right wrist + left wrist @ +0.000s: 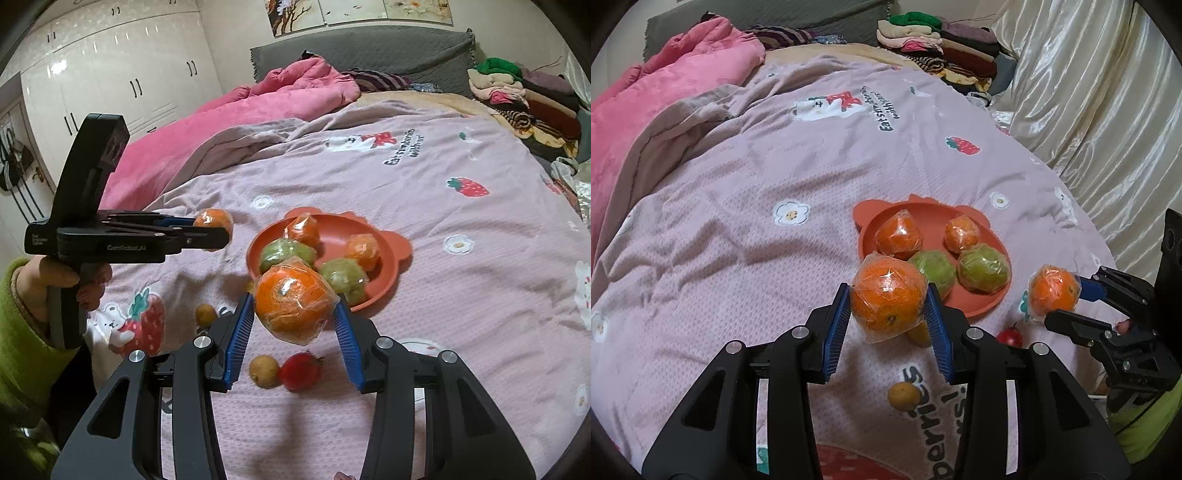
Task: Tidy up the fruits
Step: 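Lift and carry both held mandarins over the orange plate, then open the right gripper to drop its mandarin while the left releases its mandarin into the plate, then withdraw both open grippers from the plate, then move both open grippers toward the red tomato and small brown fruits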
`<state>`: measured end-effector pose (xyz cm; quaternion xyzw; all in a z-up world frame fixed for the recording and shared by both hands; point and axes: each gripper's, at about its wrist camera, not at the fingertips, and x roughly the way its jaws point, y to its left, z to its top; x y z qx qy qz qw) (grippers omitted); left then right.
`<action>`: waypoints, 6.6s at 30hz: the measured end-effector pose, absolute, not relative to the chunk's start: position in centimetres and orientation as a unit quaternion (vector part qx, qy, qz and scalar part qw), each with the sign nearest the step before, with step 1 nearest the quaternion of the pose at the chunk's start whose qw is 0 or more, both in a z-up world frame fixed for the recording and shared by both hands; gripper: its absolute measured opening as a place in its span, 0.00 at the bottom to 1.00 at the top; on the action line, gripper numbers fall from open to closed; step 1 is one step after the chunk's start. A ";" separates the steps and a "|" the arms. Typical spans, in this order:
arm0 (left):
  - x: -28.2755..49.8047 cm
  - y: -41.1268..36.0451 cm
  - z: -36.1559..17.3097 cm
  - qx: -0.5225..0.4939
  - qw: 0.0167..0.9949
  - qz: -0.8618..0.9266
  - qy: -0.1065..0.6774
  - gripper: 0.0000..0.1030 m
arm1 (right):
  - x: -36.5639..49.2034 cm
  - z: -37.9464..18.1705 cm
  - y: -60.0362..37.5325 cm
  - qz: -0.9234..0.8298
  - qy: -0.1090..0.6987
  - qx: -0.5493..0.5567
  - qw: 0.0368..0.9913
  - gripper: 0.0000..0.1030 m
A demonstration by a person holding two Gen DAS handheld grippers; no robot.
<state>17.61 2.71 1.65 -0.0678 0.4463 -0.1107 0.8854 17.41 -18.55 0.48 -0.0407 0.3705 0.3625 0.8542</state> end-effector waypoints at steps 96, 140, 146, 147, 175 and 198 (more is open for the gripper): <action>22.7 2.5 -0.2 -0.080 0.878 -0.111 0.458 0.32 | 25.0 -1.7 -14.3 0.352 0.381 -0.103 0.848 0.53; 19.2 3.5 2.5 -0.087 0.905 -0.087 0.408 0.80 | 22.6 -0.2 -17.7 0.311 0.363 -0.069 0.876 0.85; 18.4 3.6 2.6 -0.083 0.909 -0.077 0.401 0.86 | 22.1 -0.1 -18.5 0.305 0.362 -0.066 0.879 0.87; 18.2 3.7 2.6 -0.084 0.909 -0.075 0.401 0.86 | 22.1 -0.1 -18.6 0.304 0.362 -0.065 0.879 0.87; 14.7 3.0 1.9 -0.086 0.910 -0.066 0.400 0.90 | 19.2 -0.5 -20.2 0.297 0.369 -0.073 0.878 0.88; 12.2 2.3 0.7 -0.080 0.904 -0.068 0.414 0.90 | 15.9 -1.2 -19.8 0.315 0.381 -0.090 0.865 0.87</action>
